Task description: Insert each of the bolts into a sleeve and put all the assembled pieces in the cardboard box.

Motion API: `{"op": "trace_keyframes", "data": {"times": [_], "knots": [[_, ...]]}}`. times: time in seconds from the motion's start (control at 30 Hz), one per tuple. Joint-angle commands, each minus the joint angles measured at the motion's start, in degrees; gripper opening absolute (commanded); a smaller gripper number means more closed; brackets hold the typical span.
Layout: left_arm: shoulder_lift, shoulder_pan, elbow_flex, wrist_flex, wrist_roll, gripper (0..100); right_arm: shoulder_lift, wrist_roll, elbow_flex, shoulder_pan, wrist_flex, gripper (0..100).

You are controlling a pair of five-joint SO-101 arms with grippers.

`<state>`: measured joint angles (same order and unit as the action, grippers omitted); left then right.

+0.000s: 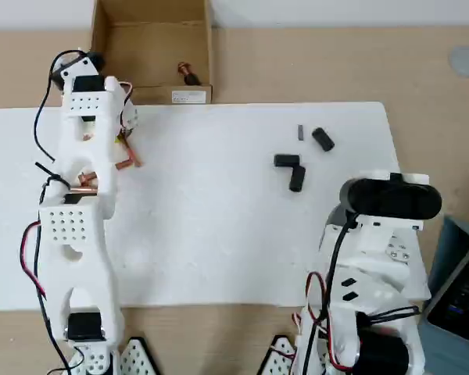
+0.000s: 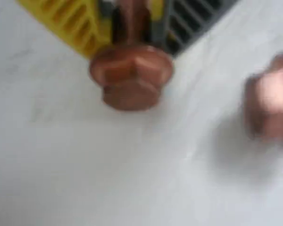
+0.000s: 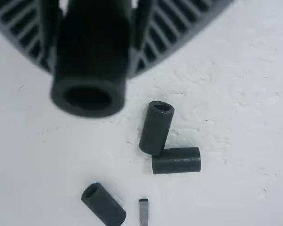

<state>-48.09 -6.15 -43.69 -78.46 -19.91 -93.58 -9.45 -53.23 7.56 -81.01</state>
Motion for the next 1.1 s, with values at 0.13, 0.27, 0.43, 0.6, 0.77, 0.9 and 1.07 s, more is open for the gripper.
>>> {"op": "trace_keyframes", "data": {"times": [0.13, 0.27, 0.43, 0.6, 0.77, 0.9, 1.07], "knots": [[8.92, 3.16, -20.75, -14.51, 0.0, 0, -0.66, -0.26, 0.22, 0.75, 1.32, 0.9], [10.51, 5.54, -28.92, -21.01, 0.0, 0, -0.66, -0.18, 0.22, 0.57, 1.32, 0.9], [10.68, 6.68, -33.67, -22.07, 0.0, 0, -0.66, -0.18, 0.04, 0.48, 1.32, 0.9], [14.64, 6.86, -33.49, -22.15, 0.0, 0, -0.66, 1.93, -0.04, 0.48, 1.32, 0.9], [25.54, 9.58, -24.26, -22.15, 2.02, 0, -0.57, 3.08, -0.04, 0.48, 1.32, 0.9], [38.81, 12.57, -11.08, -22.15, 2.81, 0, -0.31, 3.08, -0.04, 0.48, 1.32, 0.9], [56.84, 16.26, 7.47, -22.07, 6.42, 0, -0.31, 5.54, -0.13, 0.4, 1.32, 0.9]]}}
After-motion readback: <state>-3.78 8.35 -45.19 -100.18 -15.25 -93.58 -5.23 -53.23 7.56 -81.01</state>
